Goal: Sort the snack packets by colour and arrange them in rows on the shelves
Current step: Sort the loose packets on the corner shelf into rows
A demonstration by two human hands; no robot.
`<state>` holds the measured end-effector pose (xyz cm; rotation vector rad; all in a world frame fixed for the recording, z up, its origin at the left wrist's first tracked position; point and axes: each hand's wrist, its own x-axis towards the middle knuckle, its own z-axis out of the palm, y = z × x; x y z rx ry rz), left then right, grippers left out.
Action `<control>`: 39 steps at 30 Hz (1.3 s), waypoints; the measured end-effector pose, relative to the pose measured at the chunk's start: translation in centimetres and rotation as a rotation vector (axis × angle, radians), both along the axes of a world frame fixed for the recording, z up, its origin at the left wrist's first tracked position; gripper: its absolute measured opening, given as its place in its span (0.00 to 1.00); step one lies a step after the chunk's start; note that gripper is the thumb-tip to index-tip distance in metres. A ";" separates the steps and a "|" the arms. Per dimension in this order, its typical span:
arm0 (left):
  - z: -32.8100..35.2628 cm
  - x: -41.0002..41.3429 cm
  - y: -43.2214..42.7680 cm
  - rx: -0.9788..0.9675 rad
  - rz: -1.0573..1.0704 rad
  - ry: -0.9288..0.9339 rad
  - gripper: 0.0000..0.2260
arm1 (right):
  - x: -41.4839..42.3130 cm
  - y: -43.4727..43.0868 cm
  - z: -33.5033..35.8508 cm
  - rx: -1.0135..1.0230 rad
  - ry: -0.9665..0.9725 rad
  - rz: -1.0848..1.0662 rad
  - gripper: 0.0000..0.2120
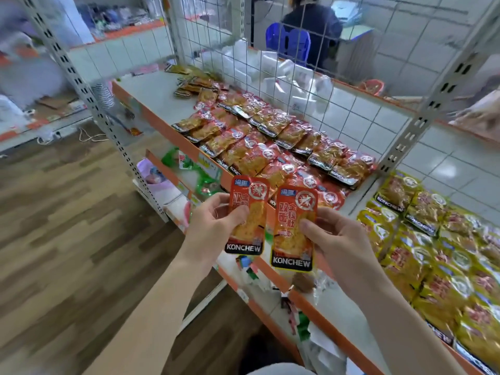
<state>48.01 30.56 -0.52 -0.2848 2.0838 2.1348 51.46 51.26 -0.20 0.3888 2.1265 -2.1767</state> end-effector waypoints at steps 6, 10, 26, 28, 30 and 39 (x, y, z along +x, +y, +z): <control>0.3 -4.1 -2.0 -0.015 0.048 -0.003 0.06 | -5.2 -1.8 1.0 -0.008 -0.031 0.046 0.06; 0.3 -7.4 -4.2 0.010 0.063 -0.015 0.06 | -8.6 -3.8 1.4 0.013 -0.042 0.056 0.08; -0.2 -27.7 -17.3 -0.010 -0.274 0.045 0.06 | -21.9 -17.9 0.0 0.054 0.037 -0.321 0.15; 0.1 -29.4 -19.2 -0.001 -0.333 0.048 0.06 | -22.8 -19.9 0.0 0.076 0.024 -0.380 0.10; 0.4 -30.8 -20.7 -0.016 -0.406 0.034 0.06 | -23.5 -21.9 0.2 0.114 0.031 -0.445 0.08; 0.1 -34.0 -21.5 0.009 -0.562 -0.021 0.06 | -23.3 -23.6 0.2 0.095 0.003 -0.609 0.32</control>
